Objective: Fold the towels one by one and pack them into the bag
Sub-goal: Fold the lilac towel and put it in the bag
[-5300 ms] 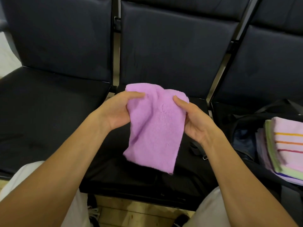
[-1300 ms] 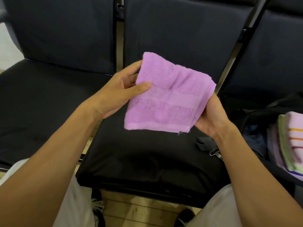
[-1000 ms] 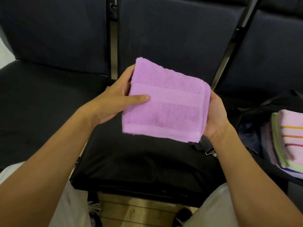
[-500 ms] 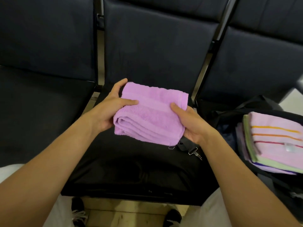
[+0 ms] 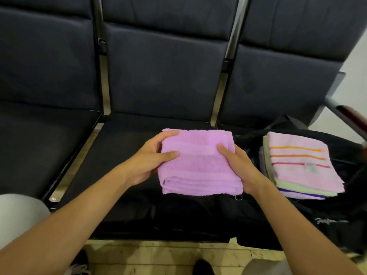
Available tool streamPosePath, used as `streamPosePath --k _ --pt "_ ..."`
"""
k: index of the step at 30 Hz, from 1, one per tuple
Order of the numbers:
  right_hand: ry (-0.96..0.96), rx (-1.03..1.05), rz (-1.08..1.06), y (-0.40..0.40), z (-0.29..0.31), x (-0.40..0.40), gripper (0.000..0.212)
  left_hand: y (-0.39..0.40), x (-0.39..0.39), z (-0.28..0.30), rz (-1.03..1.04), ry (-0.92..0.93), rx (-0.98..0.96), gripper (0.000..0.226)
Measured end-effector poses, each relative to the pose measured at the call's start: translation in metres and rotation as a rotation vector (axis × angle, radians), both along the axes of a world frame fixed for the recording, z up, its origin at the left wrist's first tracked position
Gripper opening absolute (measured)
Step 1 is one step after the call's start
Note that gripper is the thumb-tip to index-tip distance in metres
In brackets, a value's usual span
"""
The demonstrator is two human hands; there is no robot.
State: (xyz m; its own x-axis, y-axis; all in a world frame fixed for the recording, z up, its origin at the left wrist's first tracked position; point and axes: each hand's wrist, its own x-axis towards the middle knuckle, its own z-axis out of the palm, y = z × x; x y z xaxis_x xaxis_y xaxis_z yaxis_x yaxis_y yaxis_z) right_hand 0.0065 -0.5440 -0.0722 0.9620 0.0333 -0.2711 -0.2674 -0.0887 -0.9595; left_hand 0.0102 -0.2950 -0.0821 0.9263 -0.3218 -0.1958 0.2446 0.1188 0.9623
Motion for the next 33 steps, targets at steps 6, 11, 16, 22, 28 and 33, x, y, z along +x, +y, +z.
streamPosePath --k 6,11,16,22,28,33 --pt "-0.045 0.032 -0.179 -0.083 0.015 -0.008 0.027 -0.102 0.019 0.012 -0.097 -0.038 0.029 0.063" --pt "-0.160 -0.139 -0.387 -0.160 0.010 -0.009 0.036 -0.187 0.037 0.018 -0.168 -0.053 0.027 0.067" --pt "-0.323 -0.117 -0.593 -0.222 0.008 -0.007 0.026 -0.255 0.055 0.015 -0.185 -0.033 -0.034 0.069" --pt "-0.445 -0.149 -0.863 -0.254 0.002 0.008 0.039 -0.309 0.079 0.011 -0.177 -0.033 -0.027 0.071" --pt "-0.287 -0.752 -1.016 -0.256 -0.016 0.015 0.046 -0.324 0.085 -0.012 -0.307 -0.223 0.328 0.082" --pt "-0.143 -1.066 -0.868 -0.260 -0.027 0.018 0.061 -0.322 0.090 -0.014 -0.311 -0.224 0.353 0.087"
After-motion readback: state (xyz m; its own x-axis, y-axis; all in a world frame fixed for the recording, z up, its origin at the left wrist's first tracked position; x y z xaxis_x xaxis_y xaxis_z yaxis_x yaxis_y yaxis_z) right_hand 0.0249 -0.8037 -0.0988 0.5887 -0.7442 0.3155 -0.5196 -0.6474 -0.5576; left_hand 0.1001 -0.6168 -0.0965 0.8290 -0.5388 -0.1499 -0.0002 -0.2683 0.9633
